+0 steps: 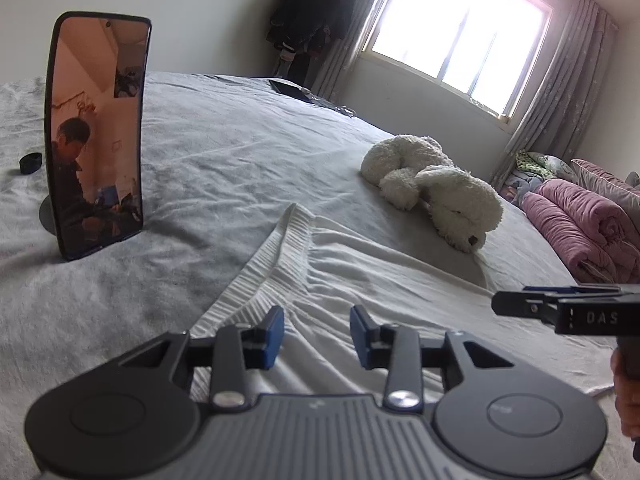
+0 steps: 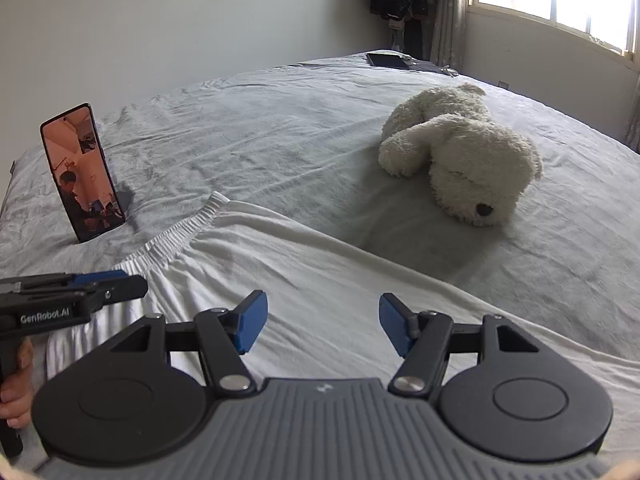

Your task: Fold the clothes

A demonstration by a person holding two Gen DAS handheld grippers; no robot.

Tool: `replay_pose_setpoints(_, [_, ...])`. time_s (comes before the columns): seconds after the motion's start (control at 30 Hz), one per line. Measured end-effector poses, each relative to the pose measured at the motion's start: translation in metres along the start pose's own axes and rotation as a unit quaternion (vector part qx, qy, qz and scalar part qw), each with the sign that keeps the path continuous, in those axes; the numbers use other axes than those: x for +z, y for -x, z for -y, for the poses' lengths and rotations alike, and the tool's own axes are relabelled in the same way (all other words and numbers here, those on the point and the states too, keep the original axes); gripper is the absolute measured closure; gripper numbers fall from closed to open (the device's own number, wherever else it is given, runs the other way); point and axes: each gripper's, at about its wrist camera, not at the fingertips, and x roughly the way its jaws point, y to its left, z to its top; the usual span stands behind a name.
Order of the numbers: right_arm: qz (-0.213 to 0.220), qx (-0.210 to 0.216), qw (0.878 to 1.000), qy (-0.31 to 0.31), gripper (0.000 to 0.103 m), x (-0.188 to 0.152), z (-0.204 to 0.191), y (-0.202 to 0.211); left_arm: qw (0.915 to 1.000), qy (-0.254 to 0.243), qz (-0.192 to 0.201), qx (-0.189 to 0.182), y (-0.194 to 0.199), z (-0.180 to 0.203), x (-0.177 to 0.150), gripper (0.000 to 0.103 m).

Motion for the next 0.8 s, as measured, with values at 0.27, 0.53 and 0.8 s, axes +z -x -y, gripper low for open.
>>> replay_pose_setpoints(0.27, [-0.027,0.003,0.999,0.024,0.037,0.021,0.013,-0.054,0.9998,-0.003,-0.014,0.011,-0.009,-0.008,-0.002,0.082])
replay_pose_setpoints(0.53, [-0.056,-0.009,0.998,0.032,0.037,0.028,0.028,-0.086,0.9994,-0.007,-0.022,0.024,-0.012,-0.009,0.0,0.09])
replay_pose_setpoints(0.8, [-0.083,0.001,0.996,0.037,0.046,0.032,0.027,-0.101,0.998,-0.006,-0.048,0.04,-0.021,-0.013,0.006,0.1])
